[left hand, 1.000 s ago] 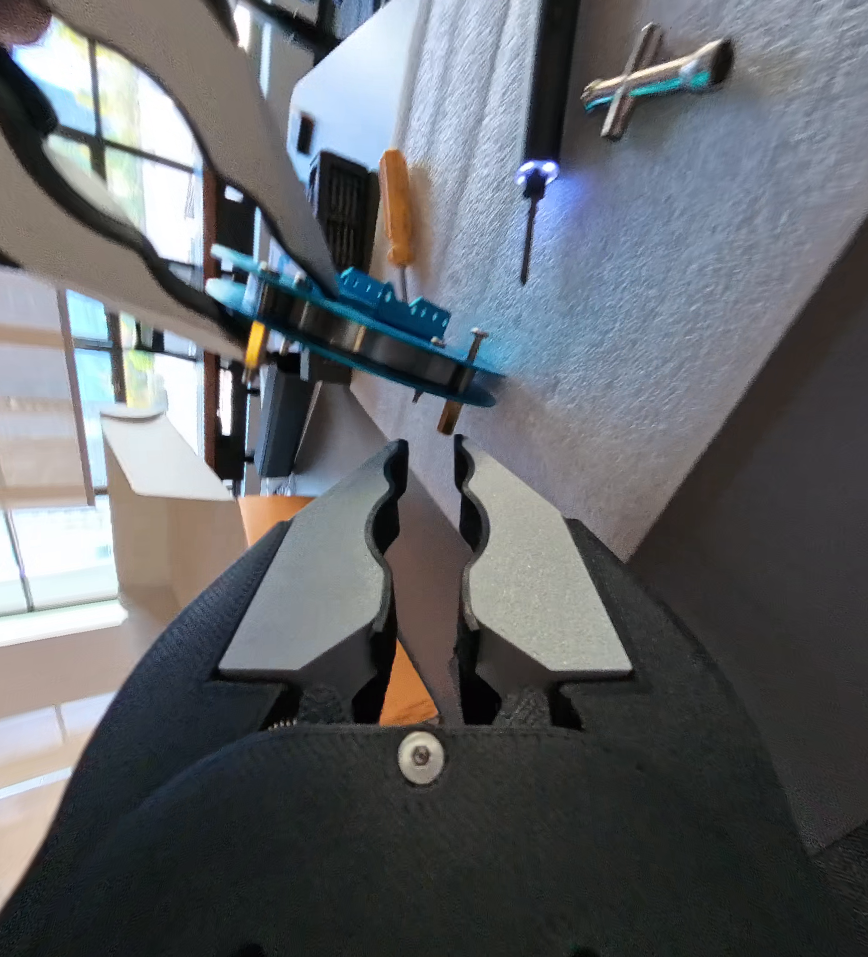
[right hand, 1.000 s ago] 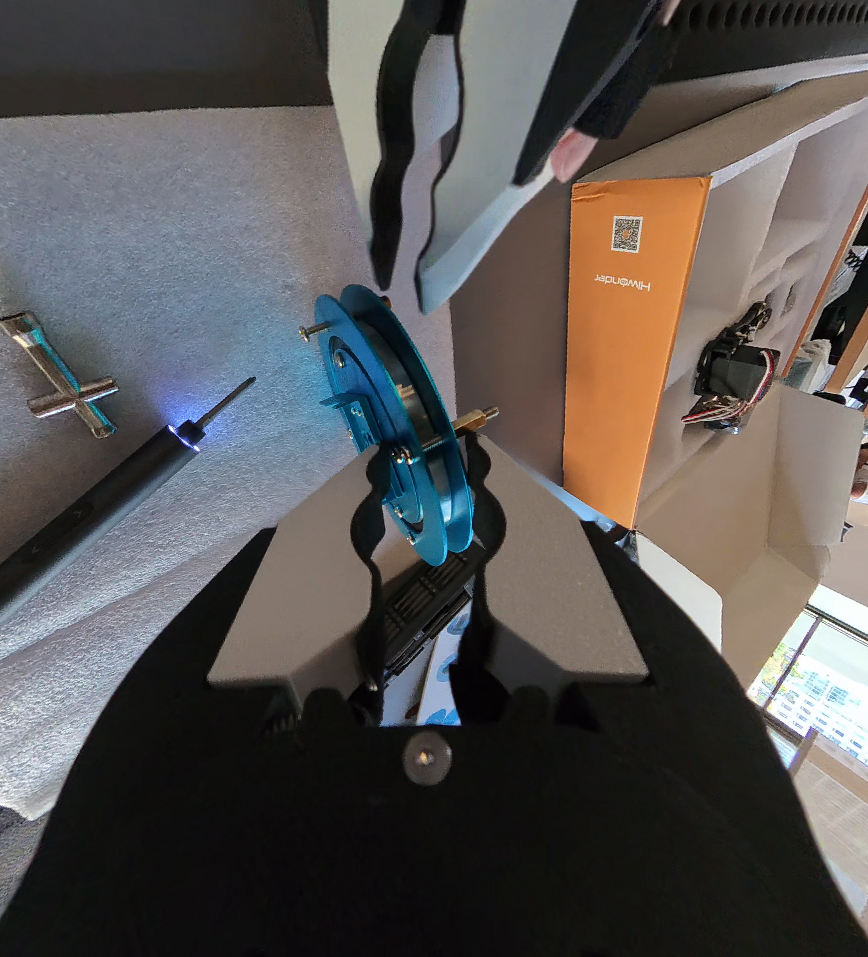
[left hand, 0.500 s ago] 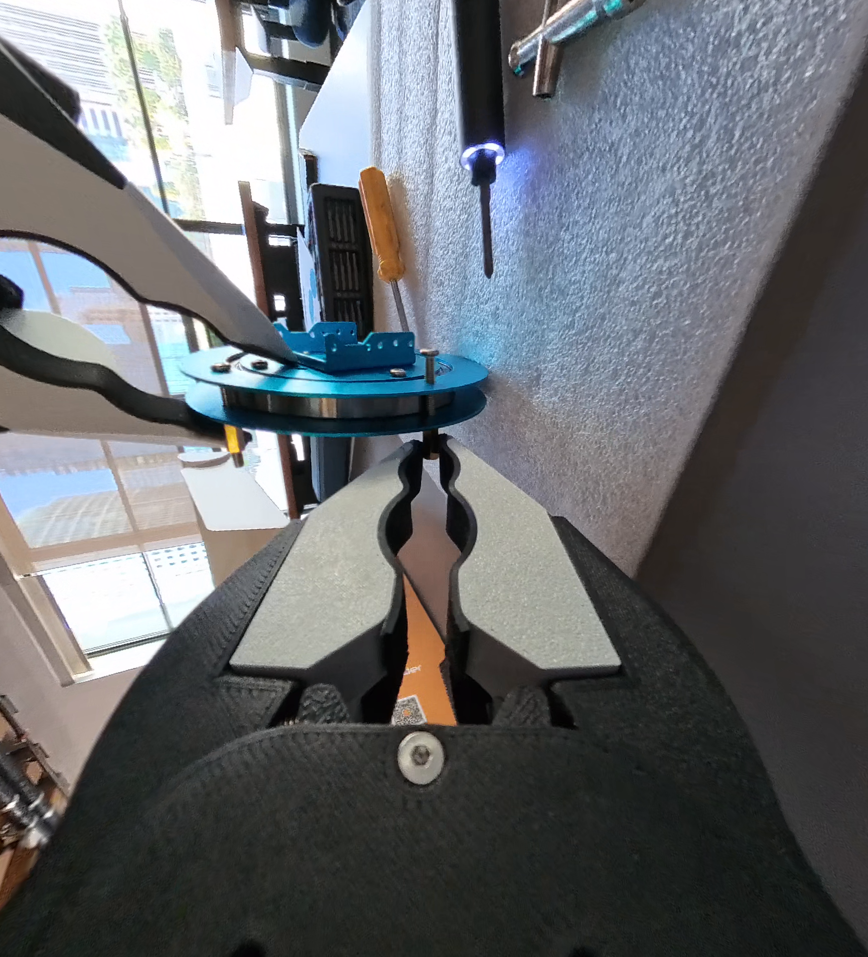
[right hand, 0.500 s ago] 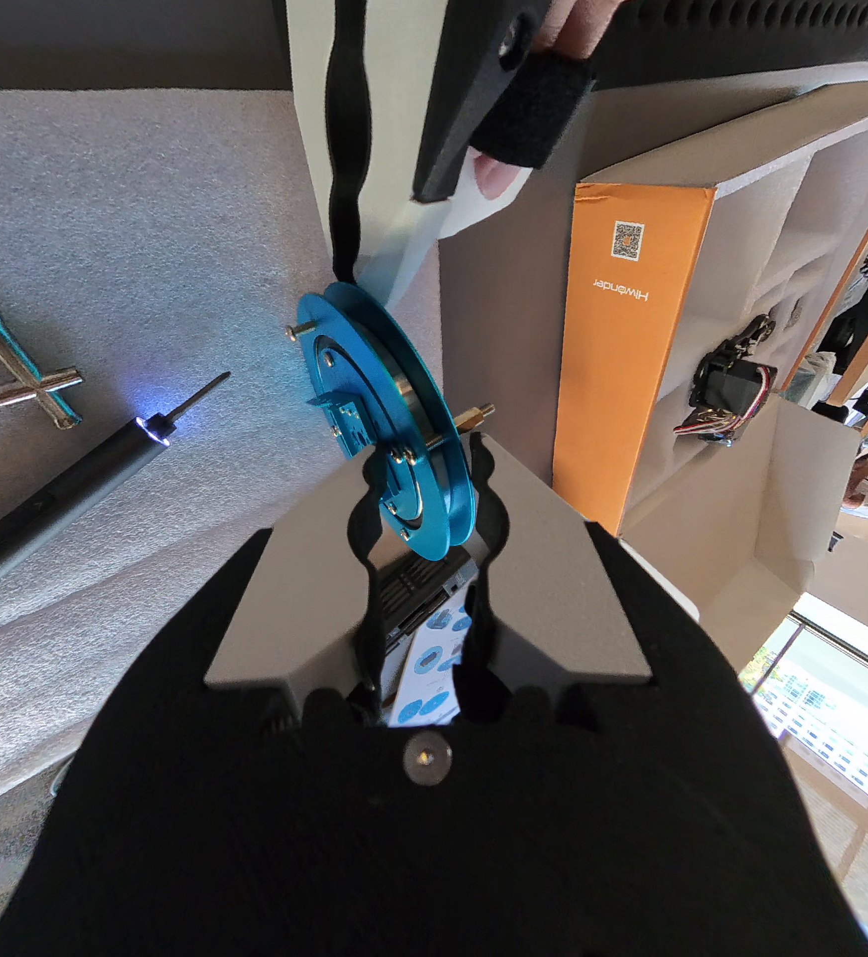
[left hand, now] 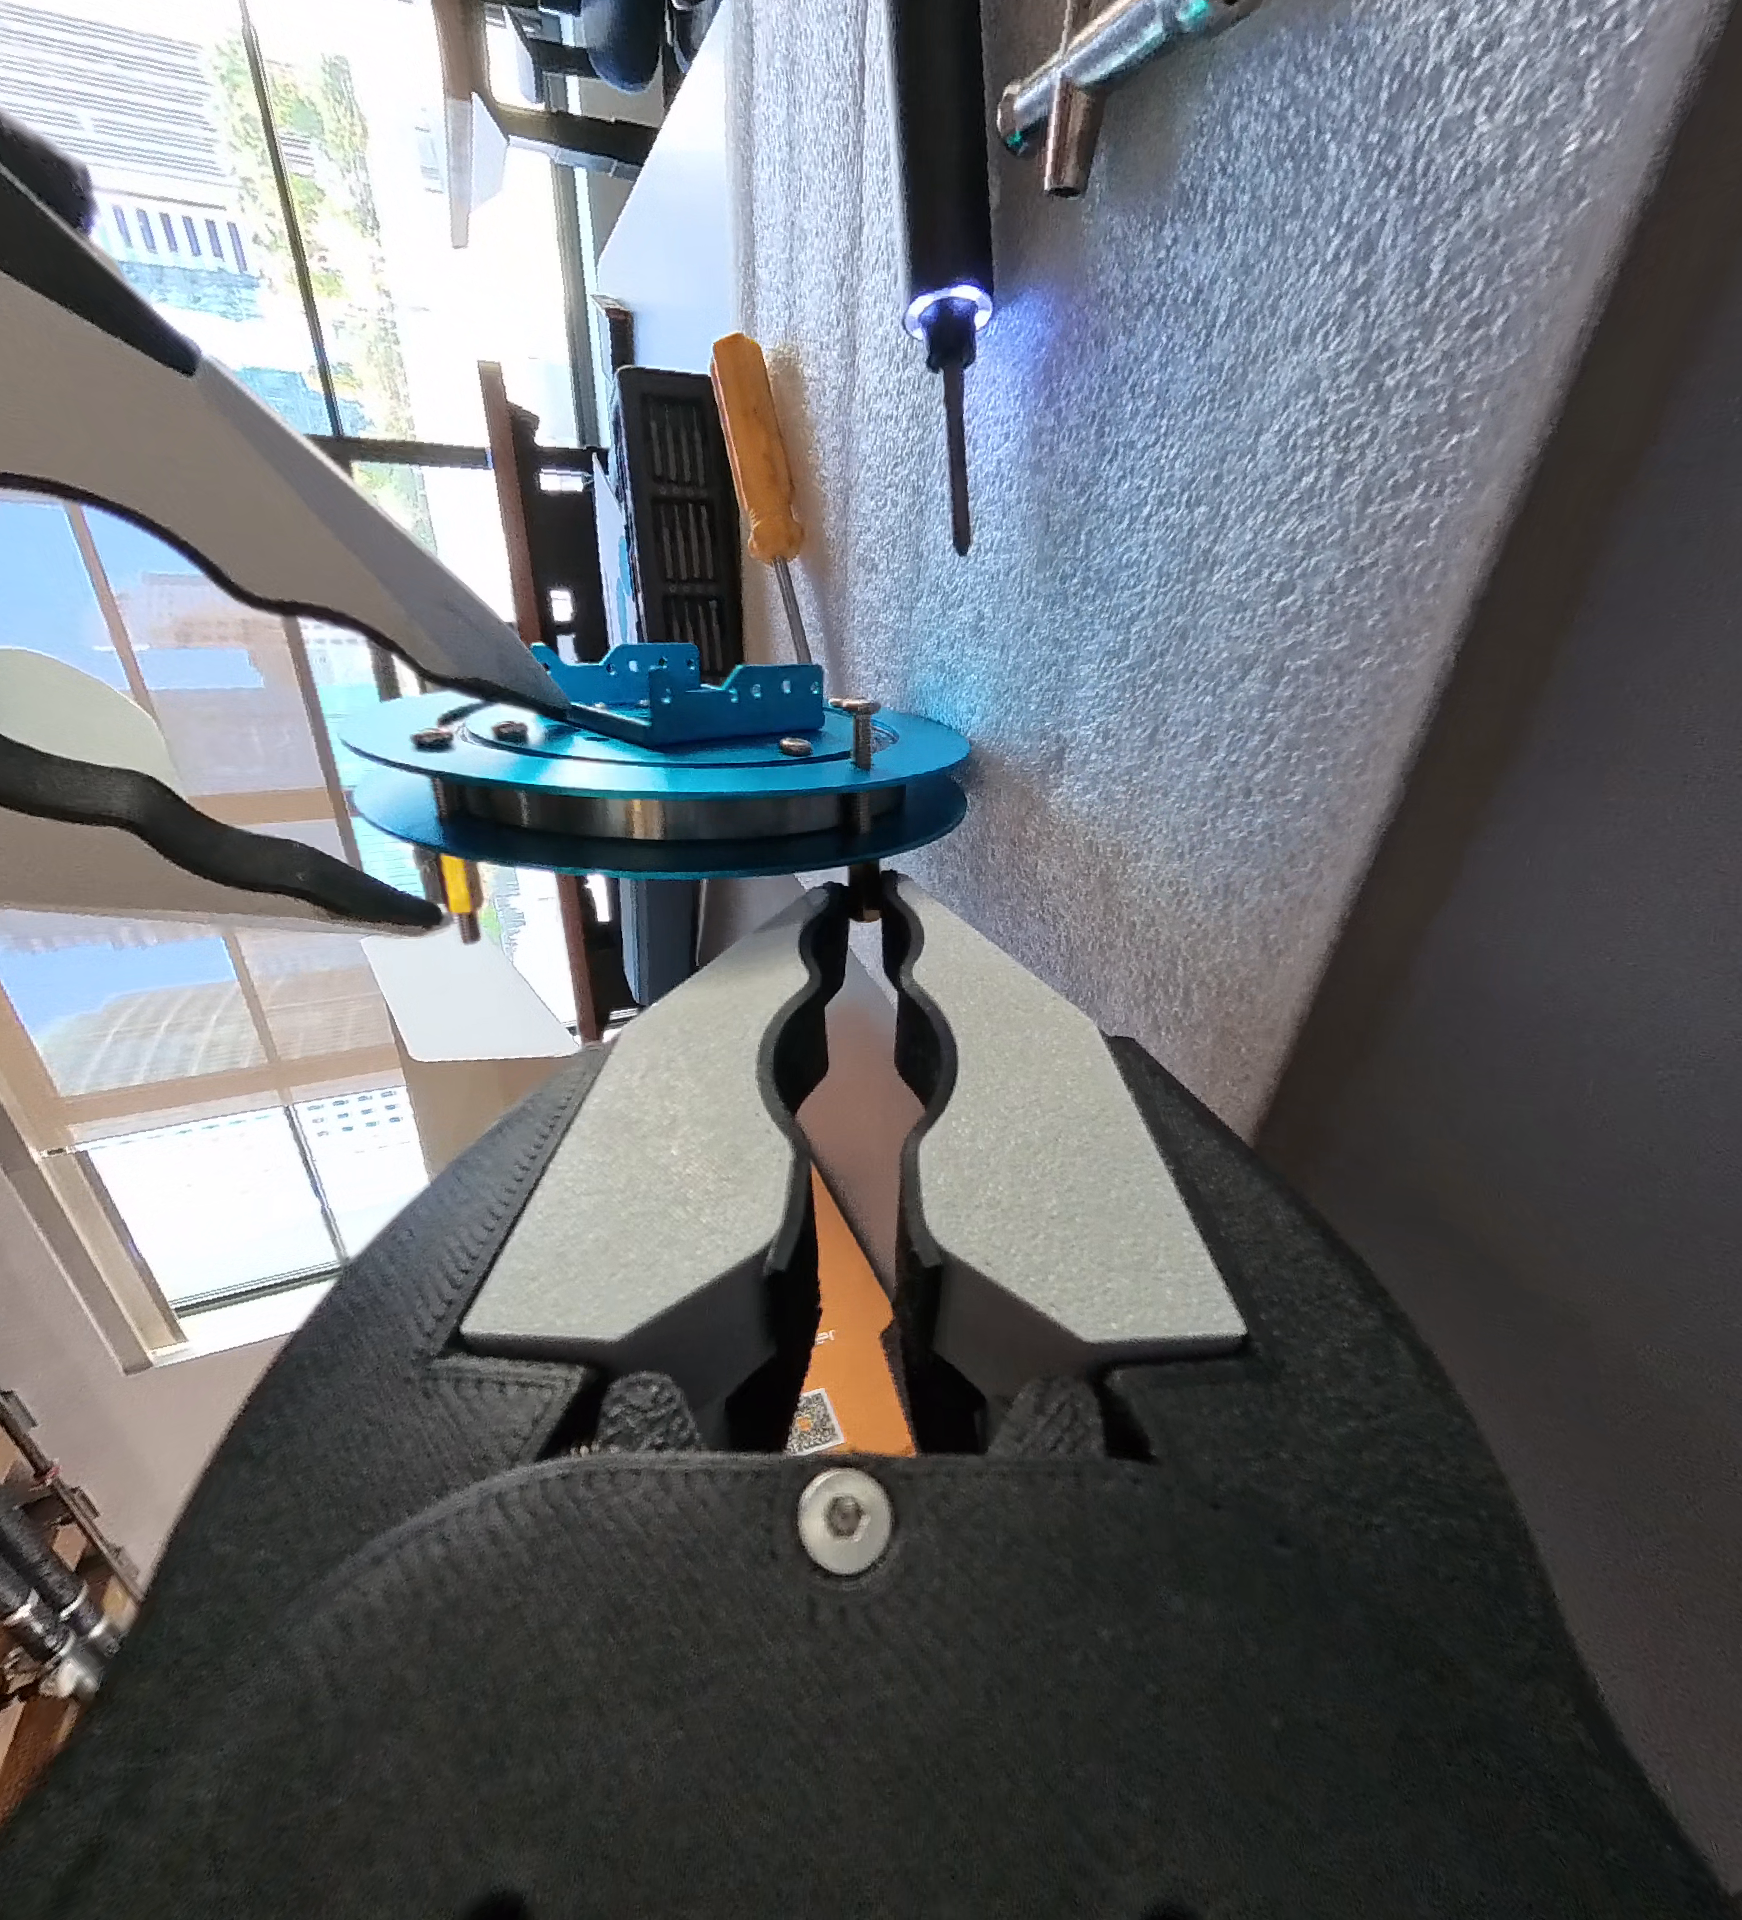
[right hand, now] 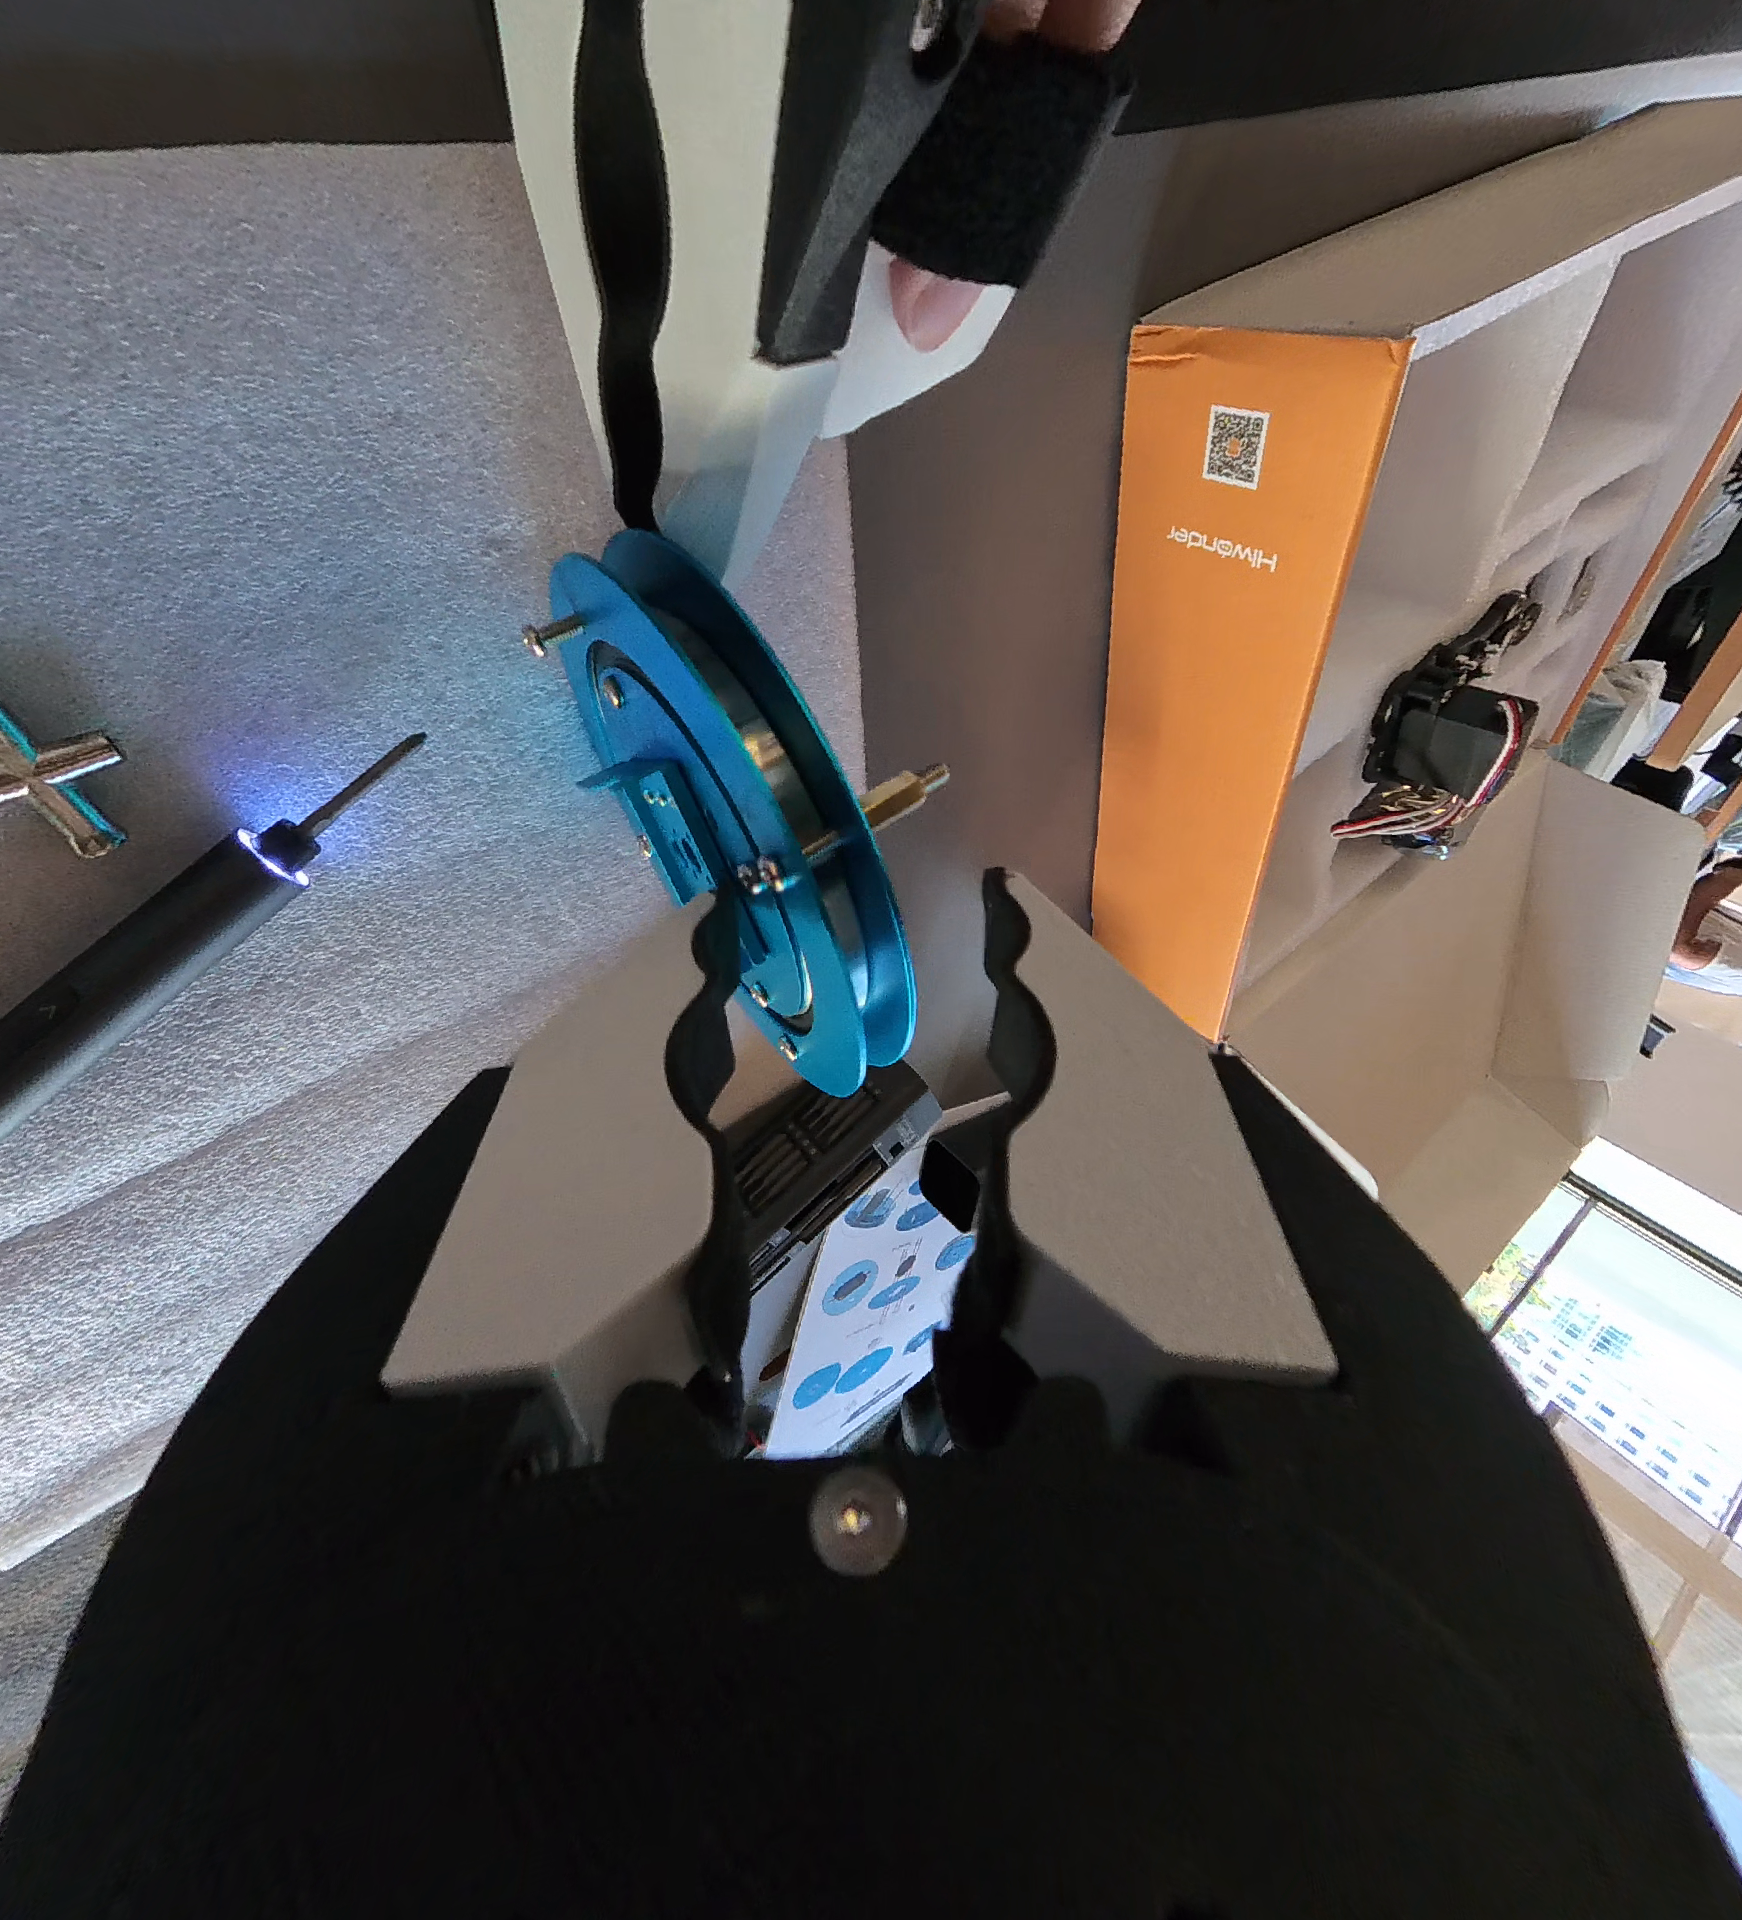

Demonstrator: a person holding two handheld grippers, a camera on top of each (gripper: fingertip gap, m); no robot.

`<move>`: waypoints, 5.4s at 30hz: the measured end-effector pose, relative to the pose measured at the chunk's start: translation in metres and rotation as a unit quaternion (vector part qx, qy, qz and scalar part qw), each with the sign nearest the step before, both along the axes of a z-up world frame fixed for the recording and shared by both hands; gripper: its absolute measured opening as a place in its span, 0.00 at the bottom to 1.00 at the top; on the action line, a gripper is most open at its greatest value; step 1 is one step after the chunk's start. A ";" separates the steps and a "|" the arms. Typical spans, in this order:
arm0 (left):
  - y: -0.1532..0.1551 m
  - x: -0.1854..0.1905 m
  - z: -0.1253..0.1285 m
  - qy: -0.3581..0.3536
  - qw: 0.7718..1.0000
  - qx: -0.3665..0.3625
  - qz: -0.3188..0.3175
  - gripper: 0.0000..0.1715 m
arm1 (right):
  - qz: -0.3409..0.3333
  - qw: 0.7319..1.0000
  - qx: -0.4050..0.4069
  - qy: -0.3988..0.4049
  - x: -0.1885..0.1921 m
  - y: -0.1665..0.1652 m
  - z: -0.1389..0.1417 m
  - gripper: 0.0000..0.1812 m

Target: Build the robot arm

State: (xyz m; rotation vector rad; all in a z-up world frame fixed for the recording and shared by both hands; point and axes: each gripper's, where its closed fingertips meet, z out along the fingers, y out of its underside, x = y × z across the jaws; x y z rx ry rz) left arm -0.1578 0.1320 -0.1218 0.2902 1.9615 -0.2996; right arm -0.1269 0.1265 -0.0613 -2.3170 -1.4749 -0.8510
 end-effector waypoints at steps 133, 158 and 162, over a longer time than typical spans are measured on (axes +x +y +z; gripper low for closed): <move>-0.043 -0.037 0.073 0.054 0.943 -0.323 0.063 0.02 | -0.445 0.643 0.468 0.412 -0.067 -0.045 0.003 0.00; -0.083 -0.089 0.049 0.300 0.678 -0.669 0.056 0.02 | -0.415 0.581 0.486 0.504 -0.108 -0.081 -0.032 0.03; -0.090 -0.080 0.057 0.286 0.661 -0.693 0.043 0.05 | -0.409 0.540 0.477 0.560 -0.099 -0.089 -0.033 0.02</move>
